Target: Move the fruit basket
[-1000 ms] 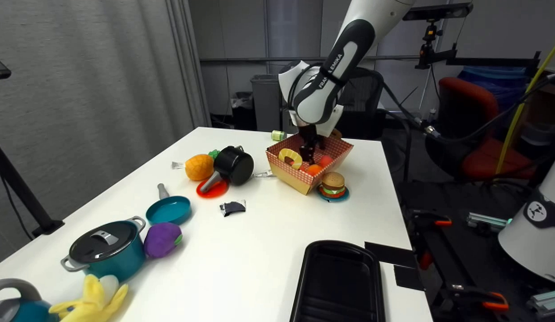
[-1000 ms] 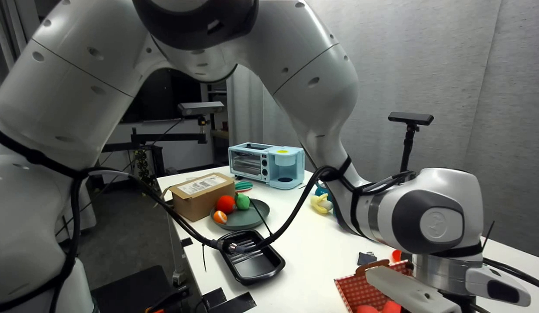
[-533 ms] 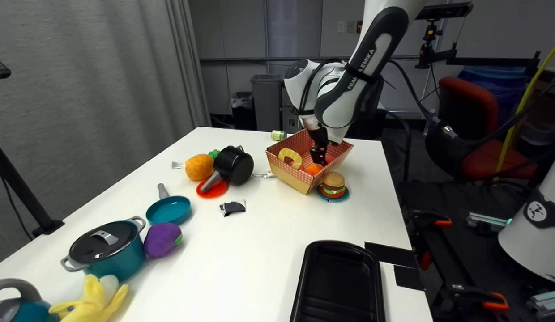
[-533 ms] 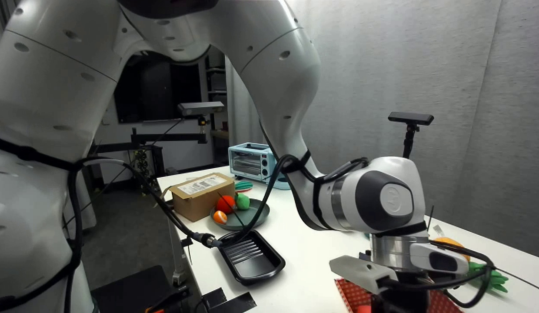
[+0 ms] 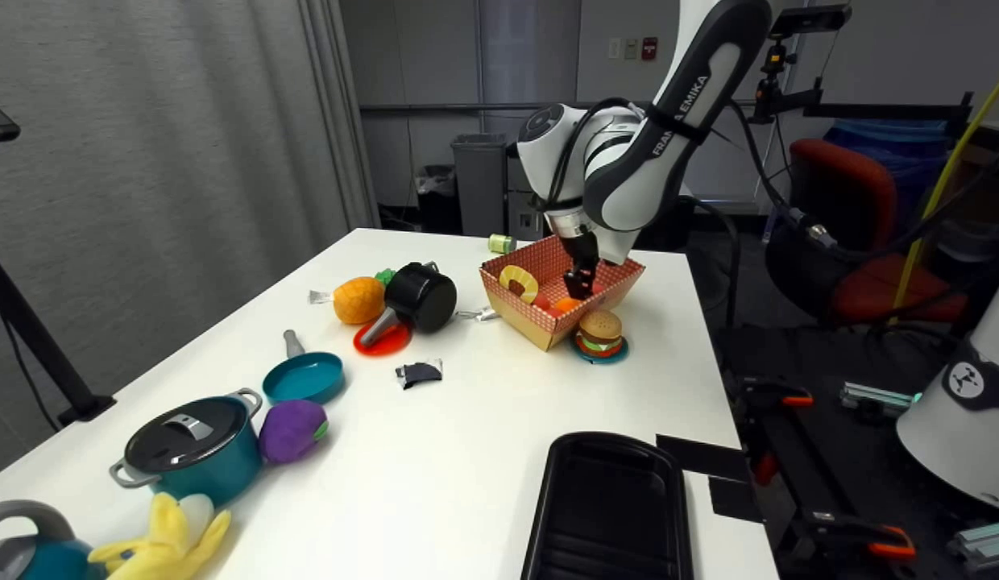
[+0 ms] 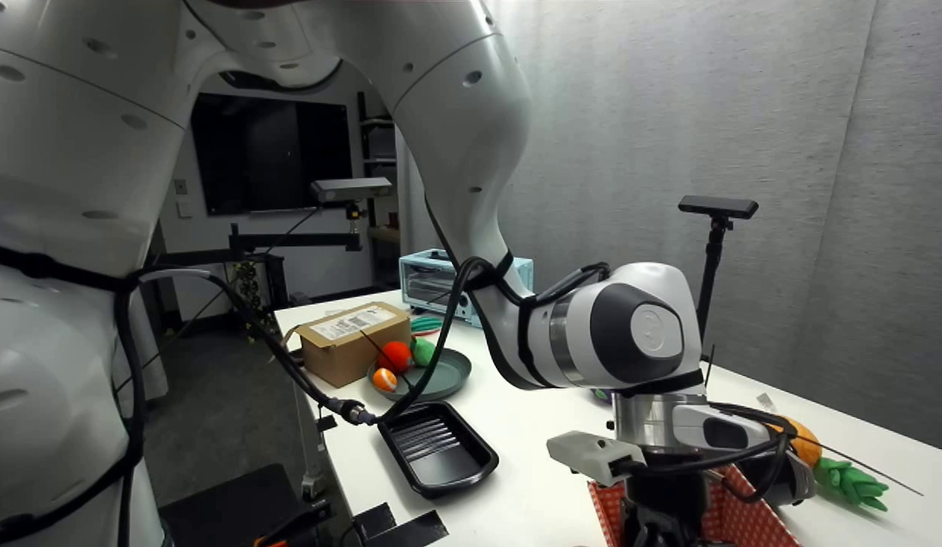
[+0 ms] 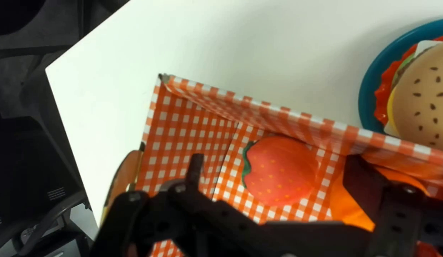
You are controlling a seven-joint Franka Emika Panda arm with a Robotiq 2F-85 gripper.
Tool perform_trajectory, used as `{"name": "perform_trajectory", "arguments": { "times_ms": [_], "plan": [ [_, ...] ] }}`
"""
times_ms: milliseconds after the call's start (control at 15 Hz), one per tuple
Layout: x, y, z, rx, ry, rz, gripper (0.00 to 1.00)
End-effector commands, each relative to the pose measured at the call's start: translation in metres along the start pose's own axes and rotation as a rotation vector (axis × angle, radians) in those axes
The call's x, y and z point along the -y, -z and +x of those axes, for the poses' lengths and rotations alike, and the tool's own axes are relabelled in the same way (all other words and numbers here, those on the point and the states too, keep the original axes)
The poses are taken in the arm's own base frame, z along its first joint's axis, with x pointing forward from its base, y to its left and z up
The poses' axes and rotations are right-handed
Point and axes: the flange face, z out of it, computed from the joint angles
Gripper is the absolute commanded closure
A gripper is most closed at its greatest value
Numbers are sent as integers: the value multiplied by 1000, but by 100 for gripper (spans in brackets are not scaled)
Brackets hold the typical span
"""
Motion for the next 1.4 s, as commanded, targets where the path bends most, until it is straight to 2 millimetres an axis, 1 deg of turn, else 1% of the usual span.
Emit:
{"name": "perform_trajectory", "arguments": {
  "times_ms": [0, 67, 267, 467, 600, 733, 867, 1133, 1333],
  "plan": [
    [-20, 3, 2, 16, -55, 62, 3],
    [-27, 2, 5, 8, -64, 84, 1],
    [-48, -2, 16, -17, -86, 144, 0],
    [-73, -11, 26, -28, -116, 192, 0],
    [-85, -18, 30, -17, -137, 226, 0],
    [-91, -21, 33, -10, -141, 246, 0],
    [-87, -20, 38, -23, -119, 231, 0],
    [-63, -6, 55, -60, -56, 205, 0],
    [-54, -3, 66, -59, -35, 208, 0]
  ]
}}
